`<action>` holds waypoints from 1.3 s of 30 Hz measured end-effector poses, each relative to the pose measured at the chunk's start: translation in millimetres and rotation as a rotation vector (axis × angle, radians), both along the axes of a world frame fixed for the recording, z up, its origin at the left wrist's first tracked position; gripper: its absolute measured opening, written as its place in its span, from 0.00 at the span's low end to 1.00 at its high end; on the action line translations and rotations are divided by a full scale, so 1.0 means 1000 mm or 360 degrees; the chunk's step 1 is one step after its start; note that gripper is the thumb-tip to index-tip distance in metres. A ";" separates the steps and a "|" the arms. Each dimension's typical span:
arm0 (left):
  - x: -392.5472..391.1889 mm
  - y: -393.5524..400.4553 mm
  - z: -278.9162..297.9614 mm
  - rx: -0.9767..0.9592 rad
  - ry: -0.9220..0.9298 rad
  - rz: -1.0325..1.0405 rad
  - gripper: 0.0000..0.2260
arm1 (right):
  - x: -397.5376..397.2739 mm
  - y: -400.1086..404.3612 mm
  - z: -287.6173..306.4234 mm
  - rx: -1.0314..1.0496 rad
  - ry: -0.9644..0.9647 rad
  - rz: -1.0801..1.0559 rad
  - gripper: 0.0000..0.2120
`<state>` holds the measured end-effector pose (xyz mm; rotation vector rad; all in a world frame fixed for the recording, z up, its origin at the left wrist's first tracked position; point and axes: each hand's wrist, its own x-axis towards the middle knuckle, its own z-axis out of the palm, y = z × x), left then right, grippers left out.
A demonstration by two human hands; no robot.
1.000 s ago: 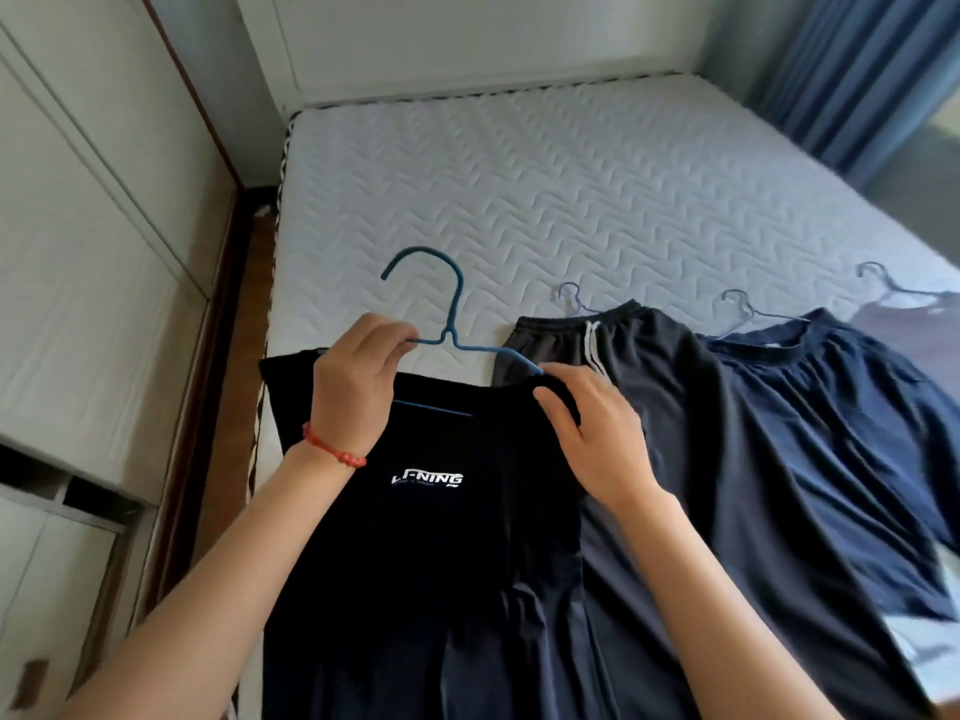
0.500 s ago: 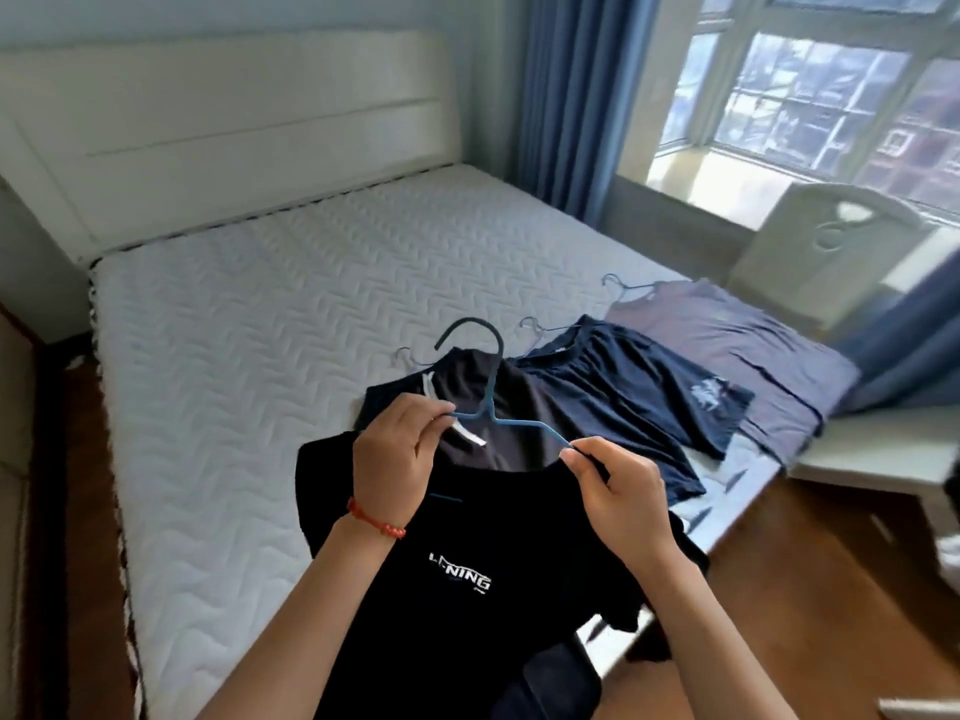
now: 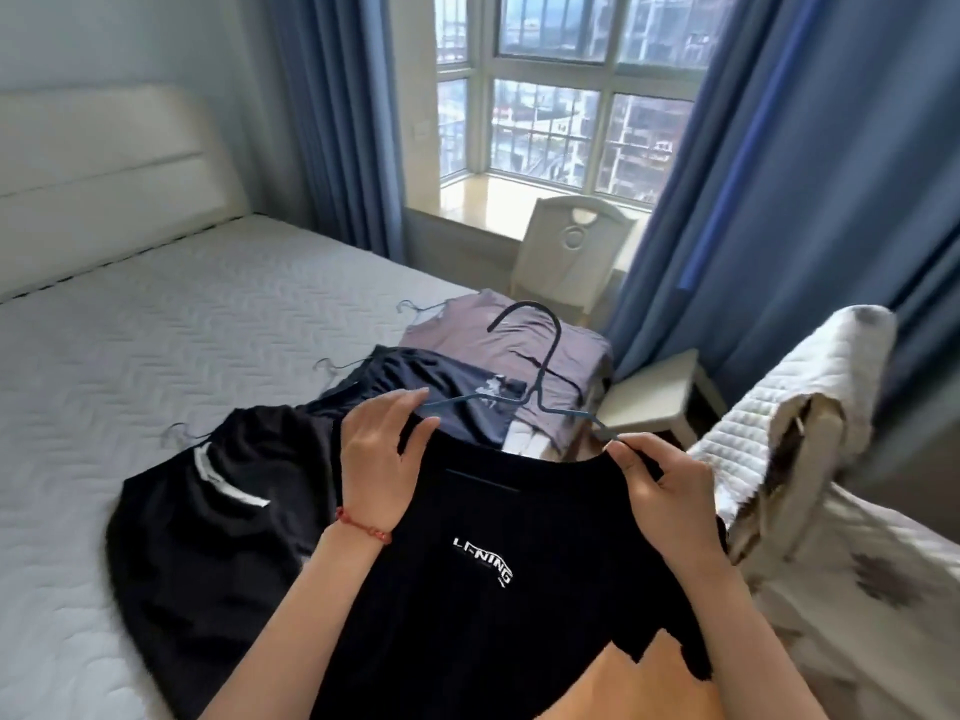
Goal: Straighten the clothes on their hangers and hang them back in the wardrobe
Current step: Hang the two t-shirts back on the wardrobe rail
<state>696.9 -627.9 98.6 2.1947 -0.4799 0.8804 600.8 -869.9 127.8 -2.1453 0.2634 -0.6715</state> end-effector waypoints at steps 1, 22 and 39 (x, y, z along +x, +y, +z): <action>0.002 -0.016 0.002 0.0032 -0.0005 -0.0016 0.19 | -0.002 -0.019 0.005 -0.0019 -0.0012 -0.0033 0.03; 0.223 -0.206 -0.086 -0.0091 0.1158 -0.0275 0.10 | 0.150 -0.258 -0.019 -0.0086 0.0396 -0.0846 0.07; 0.409 -0.322 -0.098 -0.0416 0.1449 0.0131 0.09 | 0.405 -0.400 -0.036 -0.0147 0.0555 -0.0486 0.07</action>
